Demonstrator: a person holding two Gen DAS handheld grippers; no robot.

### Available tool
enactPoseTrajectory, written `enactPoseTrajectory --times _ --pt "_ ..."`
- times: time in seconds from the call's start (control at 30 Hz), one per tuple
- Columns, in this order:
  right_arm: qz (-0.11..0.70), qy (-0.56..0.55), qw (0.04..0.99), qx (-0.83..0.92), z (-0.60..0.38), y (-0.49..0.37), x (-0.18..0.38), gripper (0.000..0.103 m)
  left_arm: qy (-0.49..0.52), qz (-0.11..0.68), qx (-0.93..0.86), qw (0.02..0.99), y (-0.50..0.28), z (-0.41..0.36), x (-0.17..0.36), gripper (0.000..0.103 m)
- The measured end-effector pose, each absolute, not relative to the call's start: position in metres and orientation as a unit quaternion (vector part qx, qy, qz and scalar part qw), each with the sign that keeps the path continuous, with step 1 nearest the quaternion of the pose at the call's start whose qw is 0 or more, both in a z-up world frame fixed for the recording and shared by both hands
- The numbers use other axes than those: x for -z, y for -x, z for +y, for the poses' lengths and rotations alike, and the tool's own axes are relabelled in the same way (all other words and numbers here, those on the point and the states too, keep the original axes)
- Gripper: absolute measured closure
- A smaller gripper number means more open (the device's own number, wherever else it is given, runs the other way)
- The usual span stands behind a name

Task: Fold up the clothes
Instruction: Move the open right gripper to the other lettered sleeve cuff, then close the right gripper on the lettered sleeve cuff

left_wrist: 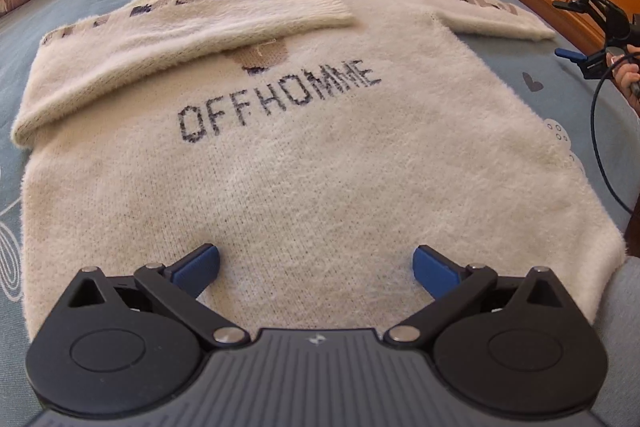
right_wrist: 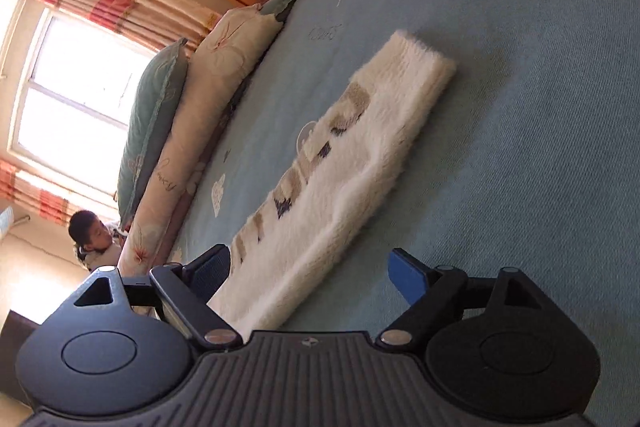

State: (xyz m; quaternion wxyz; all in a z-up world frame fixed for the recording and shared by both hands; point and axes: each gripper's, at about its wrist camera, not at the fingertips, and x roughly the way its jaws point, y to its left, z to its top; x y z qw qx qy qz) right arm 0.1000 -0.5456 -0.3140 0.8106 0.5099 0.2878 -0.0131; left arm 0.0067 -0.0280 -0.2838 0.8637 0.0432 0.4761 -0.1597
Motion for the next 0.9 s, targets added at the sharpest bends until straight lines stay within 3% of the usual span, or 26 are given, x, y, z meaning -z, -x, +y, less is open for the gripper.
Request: enactPoseTrajectory --times 0.17,0.47,0.63,0.7,0.77,0.9 --pt "0.282 -0.518 0.807 0.043 -0.567 -0.13 0.336 0.042 -0.007 0.479 0.157 0.863 -0.011 -0.019 0.282 0.001" --pt "0.216 -0.532 0.817 0.056 -0.58 -0.154 0.348 0.043 0.009 0.477 0.148 0.866 -0.016 -0.016 0.282 0.001" --pt "0.222 -0.481 0.846 0.058 -0.573 -0.166 0.346 0.046 0.013 0.471 0.147 0.87 -0.015 -0.014 0.283 0.001" --pt "0.229 -0.456 0.857 0.07 -0.569 -0.166 0.346 0.058 0.014 0.466 0.146 0.872 -0.015 -0.014 0.284 0.001" --pt "0.234 -0.463 0.85 0.092 -0.573 -0.162 0.351 0.09 0.009 0.463 0.147 0.874 -0.013 -0.015 0.284 0.001" --pt "0.229 -0.483 0.84 0.092 -0.577 -0.157 0.354 0.09 -0.008 0.46 0.149 0.875 -0.011 -0.018 0.285 0.001"
